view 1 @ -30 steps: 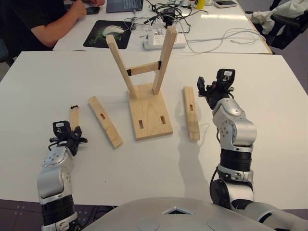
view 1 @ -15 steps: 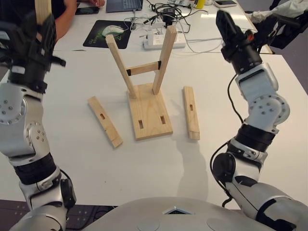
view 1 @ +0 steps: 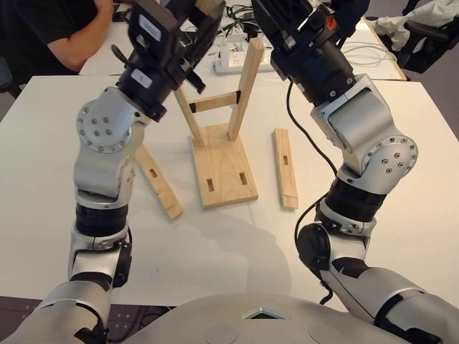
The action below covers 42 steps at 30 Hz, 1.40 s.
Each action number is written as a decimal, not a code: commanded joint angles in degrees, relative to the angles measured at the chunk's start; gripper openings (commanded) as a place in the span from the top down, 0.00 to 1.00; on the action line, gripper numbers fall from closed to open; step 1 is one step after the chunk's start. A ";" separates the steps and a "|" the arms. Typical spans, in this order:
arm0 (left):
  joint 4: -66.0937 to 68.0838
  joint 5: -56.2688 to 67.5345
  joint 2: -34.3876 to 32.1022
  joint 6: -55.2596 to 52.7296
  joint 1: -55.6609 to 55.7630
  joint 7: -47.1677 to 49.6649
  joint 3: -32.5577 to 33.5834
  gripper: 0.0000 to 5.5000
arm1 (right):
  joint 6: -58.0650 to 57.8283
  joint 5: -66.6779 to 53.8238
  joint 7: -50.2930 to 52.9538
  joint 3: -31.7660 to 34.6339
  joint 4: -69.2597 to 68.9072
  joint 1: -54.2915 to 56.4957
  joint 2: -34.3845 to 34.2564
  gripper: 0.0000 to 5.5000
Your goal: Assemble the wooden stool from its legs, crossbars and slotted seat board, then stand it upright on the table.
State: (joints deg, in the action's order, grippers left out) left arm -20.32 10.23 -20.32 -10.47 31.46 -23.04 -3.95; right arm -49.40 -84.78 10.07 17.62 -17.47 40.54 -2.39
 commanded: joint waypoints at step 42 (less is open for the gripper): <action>-2.40 0.66 2.06 -2.86 -8.33 -3.15 -2.92 0.76 | 7.71 -9.18 2.64 -6.55 4.66 -3.59 7.82 0.87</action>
State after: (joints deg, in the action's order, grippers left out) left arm -22.73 11.05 -18.27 -12.41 23.87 -26.14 -6.88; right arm -41.08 -93.16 13.07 12.23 -11.89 37.49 5.59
